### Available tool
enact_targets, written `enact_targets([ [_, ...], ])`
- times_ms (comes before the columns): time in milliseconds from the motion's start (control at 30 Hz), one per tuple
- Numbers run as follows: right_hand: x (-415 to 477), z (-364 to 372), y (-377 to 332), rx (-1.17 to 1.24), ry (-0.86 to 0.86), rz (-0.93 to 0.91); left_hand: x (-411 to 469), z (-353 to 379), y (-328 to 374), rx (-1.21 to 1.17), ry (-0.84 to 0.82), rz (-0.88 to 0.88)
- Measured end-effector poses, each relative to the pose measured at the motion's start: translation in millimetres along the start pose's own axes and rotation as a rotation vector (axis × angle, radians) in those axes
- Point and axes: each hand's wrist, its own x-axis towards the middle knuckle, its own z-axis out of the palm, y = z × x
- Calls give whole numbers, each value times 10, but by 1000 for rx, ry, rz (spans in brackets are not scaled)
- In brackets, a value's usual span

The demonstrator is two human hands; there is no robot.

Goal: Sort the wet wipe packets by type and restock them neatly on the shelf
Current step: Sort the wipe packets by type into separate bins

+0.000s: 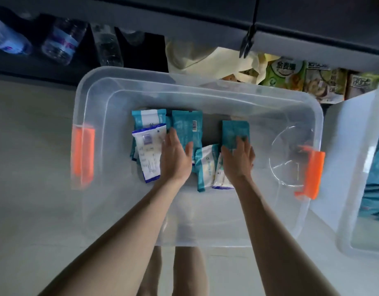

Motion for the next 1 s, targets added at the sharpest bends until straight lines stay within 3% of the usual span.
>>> enact_targets([
  [133, 166, 100, 76, 119, 118, 99, 185, 148, 21, 123, 153, -51],
  [233, 157, 181, 95, 180, 88, 108, 217, 202, 43, 182, 94, -60],
  [333, 97, 246, 94, 177, 94, 102, 244, 217, 3, 81, 42, -82],
  [500, 121, 218, 81, 197, 135, 152, 184, 166, -110, 174, 107, -51],
  [633, 192, 163, 80, 174, 77, 178, 86, 190, -97, 55, 121, -9],
  [767, 182, 144, 73, 448, 42, 149, 55, 169, -109, -24, 161, -21],
  [867, 169, 13, 155, 522, 46, 141, -53, 145, -142, -91, 206, -4],
  [1000, 61, -140, 305, 584, -34, 145, -184, 82, -45, -259, 10, -174],
])
